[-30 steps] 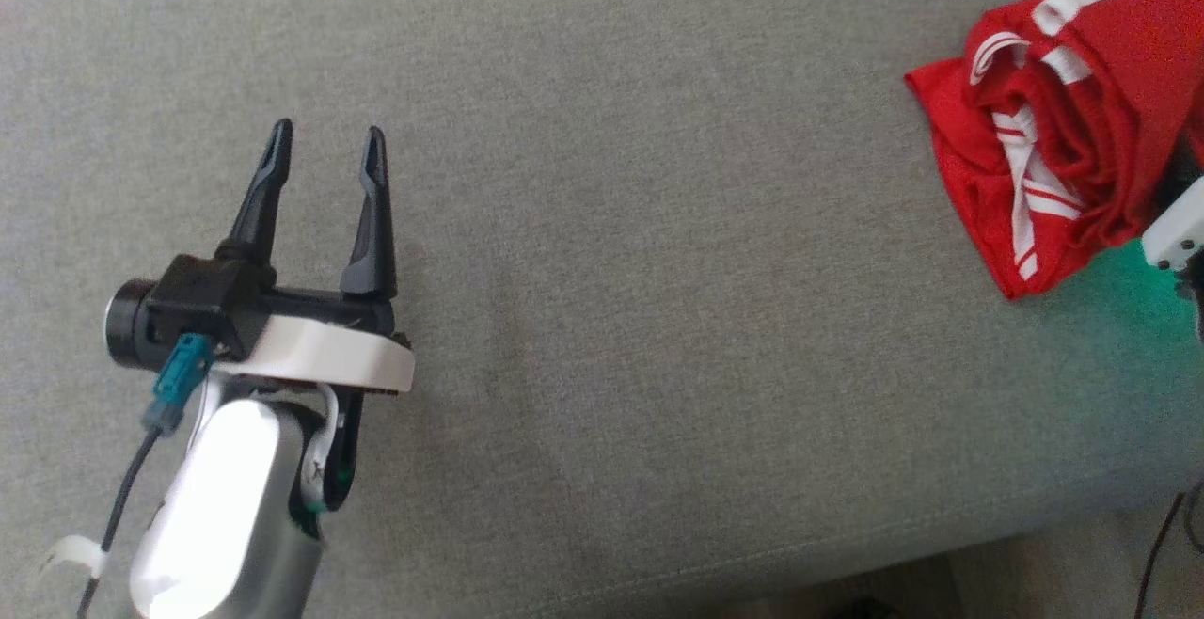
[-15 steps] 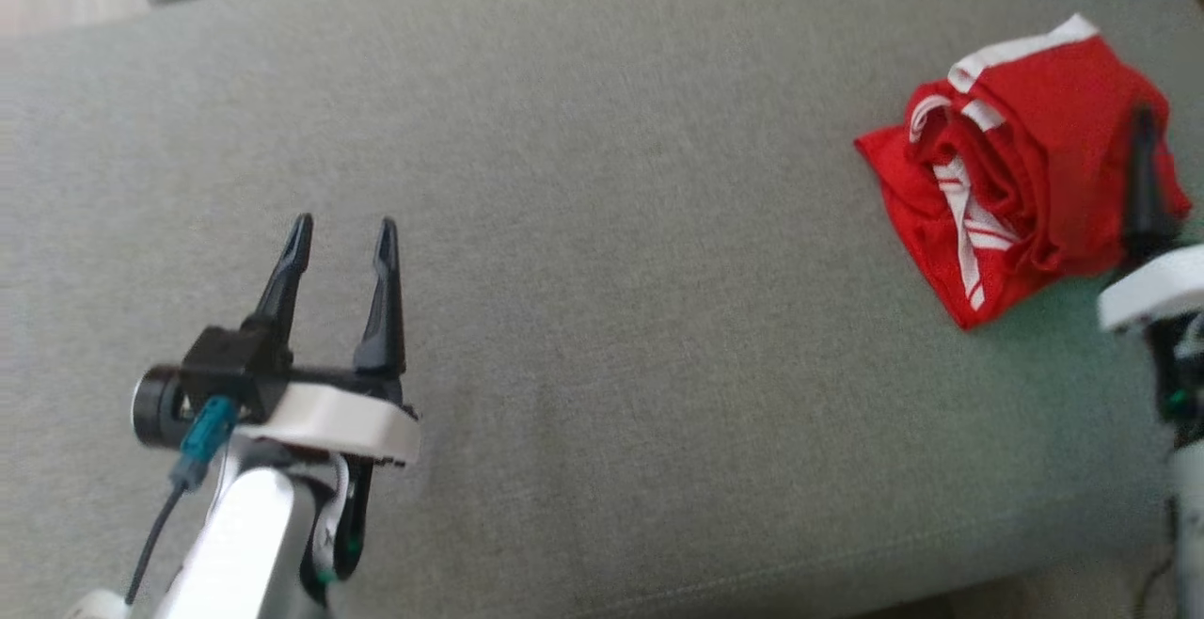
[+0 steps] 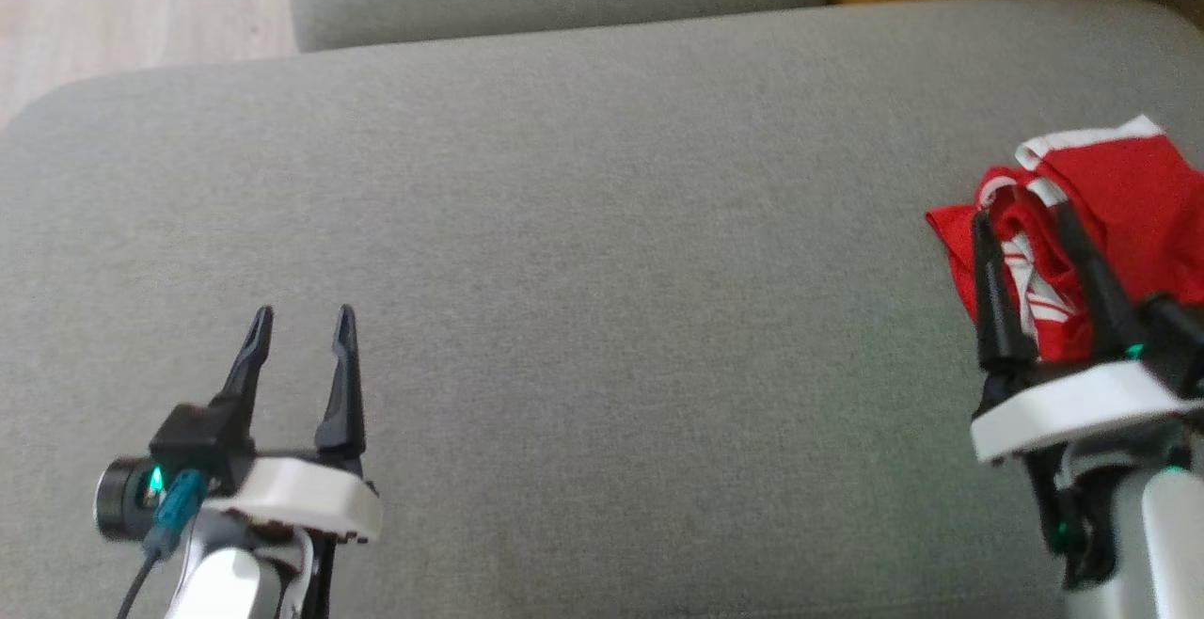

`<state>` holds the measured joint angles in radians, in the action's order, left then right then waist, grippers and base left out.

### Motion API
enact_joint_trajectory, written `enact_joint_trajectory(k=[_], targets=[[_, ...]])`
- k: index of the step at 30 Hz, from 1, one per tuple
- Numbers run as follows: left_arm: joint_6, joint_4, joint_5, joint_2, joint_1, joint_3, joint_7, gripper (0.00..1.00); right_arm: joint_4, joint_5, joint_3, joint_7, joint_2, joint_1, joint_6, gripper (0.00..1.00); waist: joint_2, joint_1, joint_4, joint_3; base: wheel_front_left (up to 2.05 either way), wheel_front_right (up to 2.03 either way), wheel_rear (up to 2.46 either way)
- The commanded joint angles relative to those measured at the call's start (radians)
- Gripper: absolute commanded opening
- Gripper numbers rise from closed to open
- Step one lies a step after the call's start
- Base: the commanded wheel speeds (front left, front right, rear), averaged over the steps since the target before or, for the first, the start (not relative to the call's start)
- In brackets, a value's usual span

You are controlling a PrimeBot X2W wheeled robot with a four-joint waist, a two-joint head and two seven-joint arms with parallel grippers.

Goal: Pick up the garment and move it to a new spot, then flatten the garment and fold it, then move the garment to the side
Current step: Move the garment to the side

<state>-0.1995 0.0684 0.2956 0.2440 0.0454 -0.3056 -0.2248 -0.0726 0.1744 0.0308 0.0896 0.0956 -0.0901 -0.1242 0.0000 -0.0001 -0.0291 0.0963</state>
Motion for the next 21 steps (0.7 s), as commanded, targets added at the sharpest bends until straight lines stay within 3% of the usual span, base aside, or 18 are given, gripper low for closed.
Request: enact_joint_trajectory(k=[1, 21], targets=[[-0.009, -0.046, 0.008, 0.031, 0.012, 0.048, 0.001, 1.0, -0.055, -0.006, -0.034, 0.005, -0.008, 0.005, -0.007, 1.0, 0.0, 0.0001, 0.024, -0.028, 0.0, 0.0, 0.0], [-0.031, -0.095, 0.024, 0.062, -0.124, 0.033, 0.04, 1.0, -0.121, -0.005, -0.058, 0.025, -0.037, 0.197, -0.007, 1.0, 0.0, 0.0001, 0.033, -0.127, 0.0, 0.0, 0.0]])
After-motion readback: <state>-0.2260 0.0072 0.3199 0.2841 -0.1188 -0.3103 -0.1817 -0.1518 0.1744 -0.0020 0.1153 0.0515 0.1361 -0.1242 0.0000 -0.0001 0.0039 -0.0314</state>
